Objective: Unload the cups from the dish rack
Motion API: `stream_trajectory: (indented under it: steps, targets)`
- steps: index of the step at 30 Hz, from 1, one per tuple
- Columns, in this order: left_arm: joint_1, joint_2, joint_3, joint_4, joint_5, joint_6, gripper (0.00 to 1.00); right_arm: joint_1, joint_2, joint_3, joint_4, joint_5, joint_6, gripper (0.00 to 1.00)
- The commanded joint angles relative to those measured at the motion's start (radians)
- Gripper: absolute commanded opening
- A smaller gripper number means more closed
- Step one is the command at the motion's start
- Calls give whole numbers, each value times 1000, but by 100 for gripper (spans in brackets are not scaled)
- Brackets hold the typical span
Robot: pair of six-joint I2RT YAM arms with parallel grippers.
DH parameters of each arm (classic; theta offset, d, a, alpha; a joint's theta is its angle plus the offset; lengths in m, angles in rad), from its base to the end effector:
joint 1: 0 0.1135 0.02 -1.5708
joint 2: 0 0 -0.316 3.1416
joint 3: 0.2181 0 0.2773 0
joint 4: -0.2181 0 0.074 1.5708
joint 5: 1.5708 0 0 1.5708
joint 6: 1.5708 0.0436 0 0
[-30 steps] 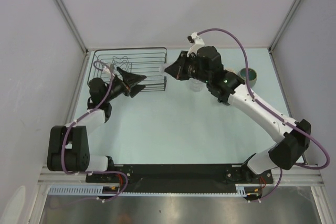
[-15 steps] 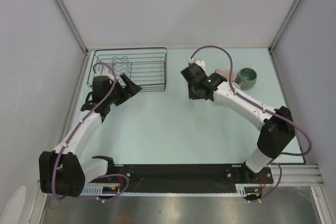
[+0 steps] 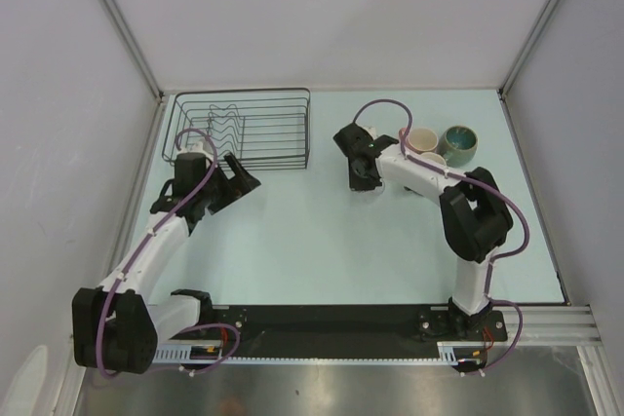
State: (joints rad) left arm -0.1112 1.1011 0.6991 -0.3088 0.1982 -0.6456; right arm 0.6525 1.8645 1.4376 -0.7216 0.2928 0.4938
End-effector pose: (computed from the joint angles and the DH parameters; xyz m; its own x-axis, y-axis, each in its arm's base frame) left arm 0.2356 -0.0350 0.2684 -0.6726 -0.5185 -0.5280 -0.1848 0.8086 -0.5586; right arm 0.3495 0.2512 0.2529 -0.8692 -0.0930 -0.4857 -0.0856 0.9956 -0.0376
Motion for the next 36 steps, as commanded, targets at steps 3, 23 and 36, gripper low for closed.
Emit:
stream_trajectory:
  steps: [3,23,36]
  targets:
    - [-2,-38,-24,7,41,8,100,-48,79,89,33,-44,-17,0]
    - [-2,-21,-27,16,46,4,100,-40,217,277,-101,16,-24,23]
    - [-5,-70,-3,-7,-6,47,100,-4,24,385,-65,48,-21,42]
